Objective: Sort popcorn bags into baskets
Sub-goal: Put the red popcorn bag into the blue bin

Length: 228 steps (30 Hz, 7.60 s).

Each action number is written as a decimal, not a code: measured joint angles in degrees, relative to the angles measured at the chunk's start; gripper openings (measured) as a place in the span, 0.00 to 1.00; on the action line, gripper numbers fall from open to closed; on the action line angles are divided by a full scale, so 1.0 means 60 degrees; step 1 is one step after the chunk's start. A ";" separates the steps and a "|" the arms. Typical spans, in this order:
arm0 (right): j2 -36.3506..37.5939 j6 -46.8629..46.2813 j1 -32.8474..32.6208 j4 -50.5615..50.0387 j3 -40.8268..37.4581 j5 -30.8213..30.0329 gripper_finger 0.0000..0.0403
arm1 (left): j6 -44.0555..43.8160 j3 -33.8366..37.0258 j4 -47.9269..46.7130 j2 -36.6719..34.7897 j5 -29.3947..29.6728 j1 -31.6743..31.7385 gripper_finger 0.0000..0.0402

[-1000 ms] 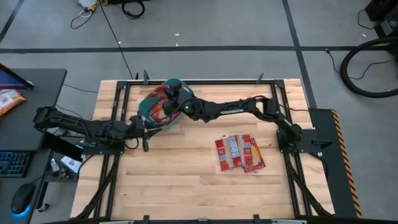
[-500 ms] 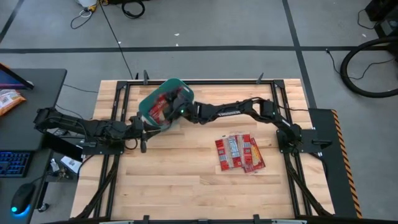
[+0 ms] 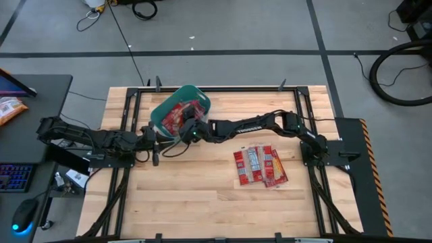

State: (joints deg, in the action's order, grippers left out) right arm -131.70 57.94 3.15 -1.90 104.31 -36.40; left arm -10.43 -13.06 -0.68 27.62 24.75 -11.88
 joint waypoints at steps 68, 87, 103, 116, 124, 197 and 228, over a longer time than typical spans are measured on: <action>0.2291 -1.2379 -0.5678 -1.0359 -0.2993 0.3698 0.73 | -0.0650 0.0000 -0.0071 0.0018 0.0000 0.0004 0.17; 0.2287 -1.2657 -0.5827 -0.9981 -0.4033 0.2466 0.41 | -0.0548 0.0000 -0.0074 0.0018 0.0000 0.0004 0.17; 0.2280 -1.2274 -0.5489 -1.0619 -0.3522 0.2157 0.03 | -0.0551 0.0000 -0.0074 0.0021 0.0000 0.0000 0.17; 0.2280 -1.2158 -0.4844 -1.2762 -0.0593 0.1337 0.02 | -0.0555 0.0000 -0.0074 0.0018 0.0000 0.0003 0.17; 0.2280 -1.2635 -0.4346 -1.3316 0.0538 0.2507 0.04 | -0.0555 0.0000 -0.0074 0.0018 0.0001 0.0002 0.17; 0.2313 -1.0559 -0.3044 -1.1441 0.3723 0.2755 0.03 | 0.2855 -0.2774 0.6137 0.8688 -0.0701 0.0095 0.51; 0.4810 -1.3568 -0.3631 -1.2727 -0.1645 -0.0116 0.24 | 0.1211 -0.3216 0.3517 0.7368 -0.0218 0.0299 0.10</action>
State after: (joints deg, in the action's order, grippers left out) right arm -102.84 -23.47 -18.63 -78.26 94.44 -37.10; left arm -3.16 -32.35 20.42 71.83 23.45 -10.08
